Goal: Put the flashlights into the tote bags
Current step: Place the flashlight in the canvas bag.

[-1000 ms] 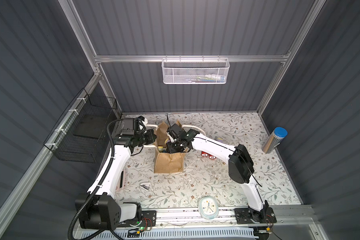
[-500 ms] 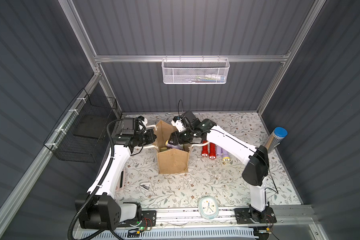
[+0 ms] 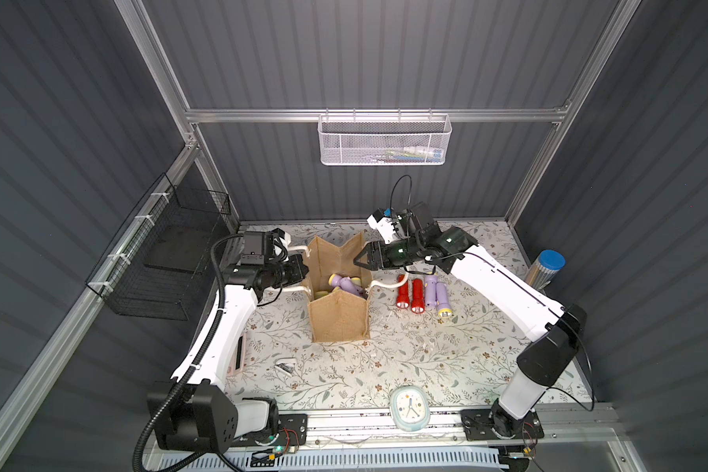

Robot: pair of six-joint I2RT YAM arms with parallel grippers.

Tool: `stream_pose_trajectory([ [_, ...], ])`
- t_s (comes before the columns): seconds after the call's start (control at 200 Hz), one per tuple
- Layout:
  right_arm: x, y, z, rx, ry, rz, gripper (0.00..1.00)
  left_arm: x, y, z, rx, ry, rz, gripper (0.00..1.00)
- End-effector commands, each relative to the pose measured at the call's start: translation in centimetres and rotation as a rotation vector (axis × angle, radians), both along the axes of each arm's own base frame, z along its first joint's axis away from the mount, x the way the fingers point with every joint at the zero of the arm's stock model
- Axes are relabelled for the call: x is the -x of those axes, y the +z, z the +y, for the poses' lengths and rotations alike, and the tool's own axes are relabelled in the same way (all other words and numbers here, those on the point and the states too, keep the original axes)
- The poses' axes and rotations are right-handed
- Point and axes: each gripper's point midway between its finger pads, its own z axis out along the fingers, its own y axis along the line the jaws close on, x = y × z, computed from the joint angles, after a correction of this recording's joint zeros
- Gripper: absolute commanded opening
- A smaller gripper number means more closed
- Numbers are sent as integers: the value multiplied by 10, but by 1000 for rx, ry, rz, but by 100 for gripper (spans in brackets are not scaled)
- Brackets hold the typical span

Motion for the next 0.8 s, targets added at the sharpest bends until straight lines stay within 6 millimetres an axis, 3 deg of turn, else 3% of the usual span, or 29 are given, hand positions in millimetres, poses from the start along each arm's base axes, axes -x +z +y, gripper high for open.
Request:
stream_pose_trajectory([
  [0.0, -16, 9, -41, -16, -165, -27, 60, -3, 12, 1, 2, 7, -20, 0],
  [0.155, -36, -34, -109, 61, -411, 47, 59, -4, 12, 1, 6, 6, -22, 0],
  [0.32, -43, -91, -148, 74, -541, 184, 57, -4, 10, 0, 8, 5, -17, 0],
  [0.52, -62, -147, -150, 141, -538, 290, 53, -5, 9, 0, 9, 4, -14, 0],
  [0.795, -90, -188, -139, 267, -527, 343, 50, -6, 8, 2, -4, 10, -13, 0],
])
